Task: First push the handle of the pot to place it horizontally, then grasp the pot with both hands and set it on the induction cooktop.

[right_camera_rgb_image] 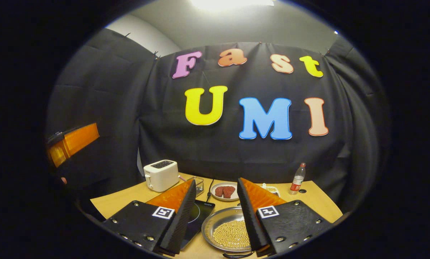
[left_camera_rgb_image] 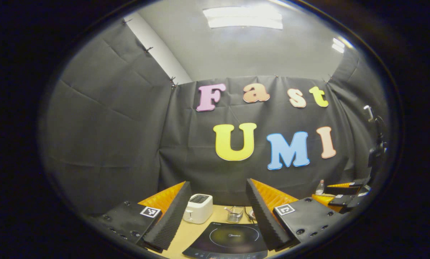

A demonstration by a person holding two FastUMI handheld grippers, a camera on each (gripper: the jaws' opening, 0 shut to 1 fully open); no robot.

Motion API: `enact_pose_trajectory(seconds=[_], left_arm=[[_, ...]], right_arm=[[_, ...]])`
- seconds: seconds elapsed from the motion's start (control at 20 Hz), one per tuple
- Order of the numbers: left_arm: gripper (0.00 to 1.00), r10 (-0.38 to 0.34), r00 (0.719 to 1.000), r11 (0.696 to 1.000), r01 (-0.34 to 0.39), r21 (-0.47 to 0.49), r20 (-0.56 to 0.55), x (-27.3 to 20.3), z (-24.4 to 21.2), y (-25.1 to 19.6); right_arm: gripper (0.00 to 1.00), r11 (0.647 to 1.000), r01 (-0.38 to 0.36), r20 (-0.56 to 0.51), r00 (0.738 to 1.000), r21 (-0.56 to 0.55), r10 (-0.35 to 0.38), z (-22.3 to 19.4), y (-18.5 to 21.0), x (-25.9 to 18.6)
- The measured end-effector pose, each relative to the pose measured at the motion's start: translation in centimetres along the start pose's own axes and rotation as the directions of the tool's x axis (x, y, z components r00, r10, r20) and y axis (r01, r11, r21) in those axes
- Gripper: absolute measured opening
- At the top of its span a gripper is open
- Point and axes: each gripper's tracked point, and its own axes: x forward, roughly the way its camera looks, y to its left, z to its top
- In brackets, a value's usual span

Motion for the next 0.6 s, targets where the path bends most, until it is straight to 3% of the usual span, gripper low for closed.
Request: enact_pose_trajectory(seconds=[0.1,0.15,0.2,0.3,0.35,0.4,0.45,0.5,0.55,0.6], left_arm=[[0.99,0.024,1.000,1.000,-0.024,0.015,-0.001,0.0,-0.2,0.4],[1.00,0.036,0.999,0.999,-0.036,0.021,-0.001,-0.1,-0.2,0.6],[1.00,0.046,0.999,0.999,-0.046,0.023,-0.003,-0.2,-0.2,0.8],[0.94,0.061,0.998,0.998,-0.060,0.020,-0.012,-0.4,-0.5,0.8],[0.94,0.070,0.997,0.997,-0.070,0.021,-0.016,-0.3,-0.7,1.0],[0.94,0.078,0.997,0.997,-0.078,0.023,-0.019,-0.3,-0.7,1.2],[0.94,0.085,0.996,0.996,-0.084,0.024,-0.020,-0.4,-0.8,1.2],[0.99,0.092,0.996,0.996,-0.091,0.025,-0.021,-0.4,-0.6,1.3],[0.94,0.099,0.995,0.995,-0.098,0.028,-0.019,-0.5,-0.5,1.4],[0.97,0.103,0.994,0.994,-0.103,0.030,-0.020,-0.6,-0.5,1.5]], right_arm=[[0.67,0.999,-0.043,-0.060,0.997,-0.002,0.043,-1.8,1.2,0.5],[0.53,0.997,-0.081,-0.089,0.993,0.009,0.081,-2.7,1.8,0.7],[0.54,0.993,-0.119,-0.126,0.985,0.026,0.122,-3.9,2.8,1.0],[0.49,0.985,-0.164,-0.199,0.965,0.046,0.170,-6.0,3.9,1.0],[0.35,0.978,-0.197,-0.237,0.949,0.066,0.207,-7.4,4.6,1.1],[0.34,0.970,-0.230,-0.270,0.931,0.084,0.244,-8.4,5.3,0.9],[0.34,0.979,-0.191,-0.297,0.933,0.072,0.204,-9.6,4.4,1.3],[0.21,0.979,-0.186,-0.314,0.928,0.081,0.202,-10.1,4.1,0.9],[0.01,0.974,-0.200,-0.340,0.913,0.103,0.224,-10.9,4.7,1.3],[0.06,0.966,-0.222,-0.375,0.890,0.135,0.257,-11.8,5.4,1.2]])
